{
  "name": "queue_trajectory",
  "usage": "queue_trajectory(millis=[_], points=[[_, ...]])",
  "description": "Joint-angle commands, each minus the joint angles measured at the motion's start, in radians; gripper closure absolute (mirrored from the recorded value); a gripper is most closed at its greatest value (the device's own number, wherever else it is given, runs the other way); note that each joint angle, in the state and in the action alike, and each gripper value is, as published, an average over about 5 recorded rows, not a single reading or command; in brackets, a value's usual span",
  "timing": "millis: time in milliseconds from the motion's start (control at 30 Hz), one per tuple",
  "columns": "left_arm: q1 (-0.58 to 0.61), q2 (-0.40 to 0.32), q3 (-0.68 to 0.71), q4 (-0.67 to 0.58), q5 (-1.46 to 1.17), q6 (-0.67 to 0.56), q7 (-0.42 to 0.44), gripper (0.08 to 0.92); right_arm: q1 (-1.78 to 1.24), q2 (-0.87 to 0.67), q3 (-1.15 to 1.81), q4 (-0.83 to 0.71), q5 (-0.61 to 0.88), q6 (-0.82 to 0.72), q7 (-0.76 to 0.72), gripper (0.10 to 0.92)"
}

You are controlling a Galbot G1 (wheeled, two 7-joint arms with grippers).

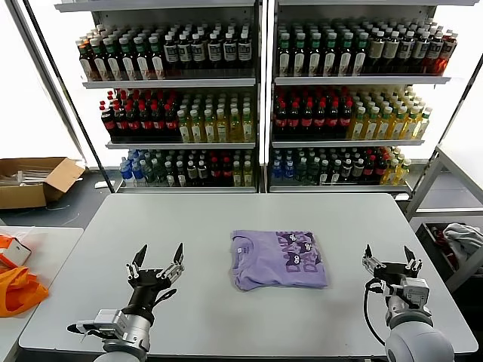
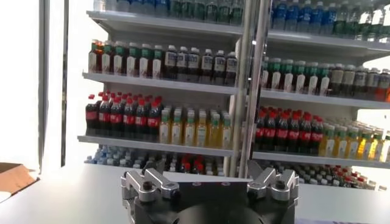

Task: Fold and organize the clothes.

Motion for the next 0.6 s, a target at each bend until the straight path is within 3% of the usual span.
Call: queue_trajectory(millis=[33,600], points=[[-0.001,0.003,-0.001,0.000,-0.002,0.003,-0.004,0.177,0.000,0.002,-0.001,-0.002,-0.001,0.000,0.000,0.203],[-0.016,0.041,0.002,0.014,-0.022,0.016,-0.016,0.177,-0.029,0.019,-0.010,0.013,-0.009,0.003,-0.036,0.203]])
